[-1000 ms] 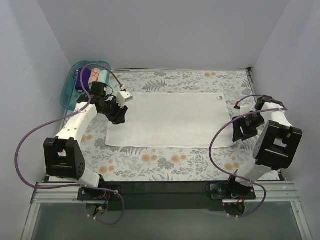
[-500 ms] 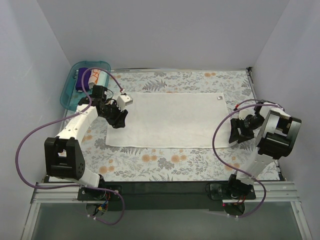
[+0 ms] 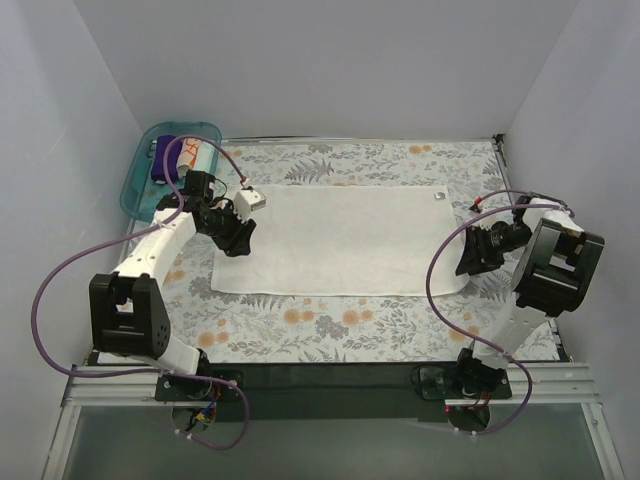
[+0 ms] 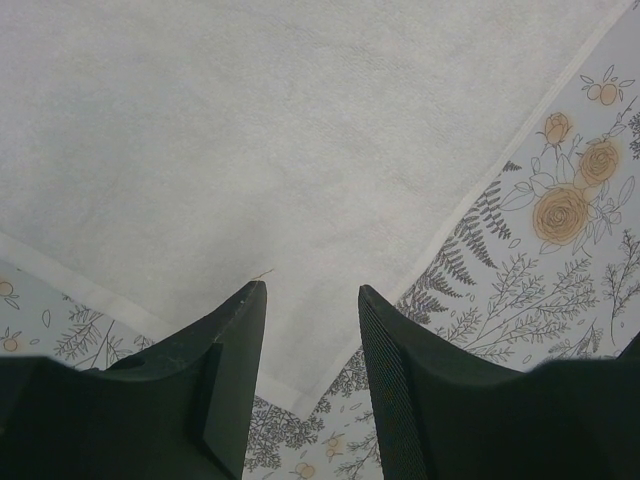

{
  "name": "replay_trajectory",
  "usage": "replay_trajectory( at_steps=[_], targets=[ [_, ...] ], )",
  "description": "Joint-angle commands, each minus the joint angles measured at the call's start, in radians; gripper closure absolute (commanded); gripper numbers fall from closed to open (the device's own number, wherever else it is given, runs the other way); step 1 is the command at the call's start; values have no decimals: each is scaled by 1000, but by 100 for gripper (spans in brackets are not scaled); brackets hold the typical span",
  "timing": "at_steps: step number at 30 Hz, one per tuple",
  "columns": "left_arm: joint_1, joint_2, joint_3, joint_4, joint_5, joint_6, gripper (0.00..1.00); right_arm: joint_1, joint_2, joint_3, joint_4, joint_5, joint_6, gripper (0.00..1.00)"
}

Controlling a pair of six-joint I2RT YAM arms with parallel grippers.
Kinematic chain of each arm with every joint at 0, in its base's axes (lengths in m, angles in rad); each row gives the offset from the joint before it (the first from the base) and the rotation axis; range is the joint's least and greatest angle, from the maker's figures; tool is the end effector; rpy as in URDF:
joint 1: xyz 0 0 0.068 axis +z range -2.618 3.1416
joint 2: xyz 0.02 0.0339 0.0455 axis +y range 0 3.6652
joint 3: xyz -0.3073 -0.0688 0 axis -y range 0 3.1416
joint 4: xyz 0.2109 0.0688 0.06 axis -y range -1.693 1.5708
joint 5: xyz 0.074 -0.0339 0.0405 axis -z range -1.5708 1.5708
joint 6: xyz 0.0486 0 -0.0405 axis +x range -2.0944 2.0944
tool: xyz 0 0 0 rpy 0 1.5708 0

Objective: Roll the towels
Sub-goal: Flatten the towel

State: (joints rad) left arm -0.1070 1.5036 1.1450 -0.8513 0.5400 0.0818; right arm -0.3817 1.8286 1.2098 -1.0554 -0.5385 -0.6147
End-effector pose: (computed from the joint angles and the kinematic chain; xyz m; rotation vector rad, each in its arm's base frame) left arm 0.2546 -0.0525 0.2940 0.3894 2.6696 -0.7518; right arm 0.2812 -0.0860 0.2221 -0.2933 2.8593 0.7677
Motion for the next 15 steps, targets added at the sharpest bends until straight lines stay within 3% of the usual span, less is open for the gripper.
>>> replay_trajectory(
  at_steps=[1, 4, 8, 11, 15],
  targets=[
    [-2, 1, 1, 23, 18, 6, 60, -3, -57, 46, -120, -75, -31, 59],
    [-2, 7, 2, 24, 15, 3, 60, -2, -60, 34, -133, -28, -39, 62],
    [-2, 4, -2, 17, 0, 6, 60, -14, -77, 33, -127, 78, -30, 76],
    [-2, -5, -14, 18, -9, 7, 60, -19, -97, 50, -115, 176, -5, 82],
    [-2, 0, -19, 18, -17, 9, 60, -17, -88, 51, -124, 193, 4, 83]
  ],
)
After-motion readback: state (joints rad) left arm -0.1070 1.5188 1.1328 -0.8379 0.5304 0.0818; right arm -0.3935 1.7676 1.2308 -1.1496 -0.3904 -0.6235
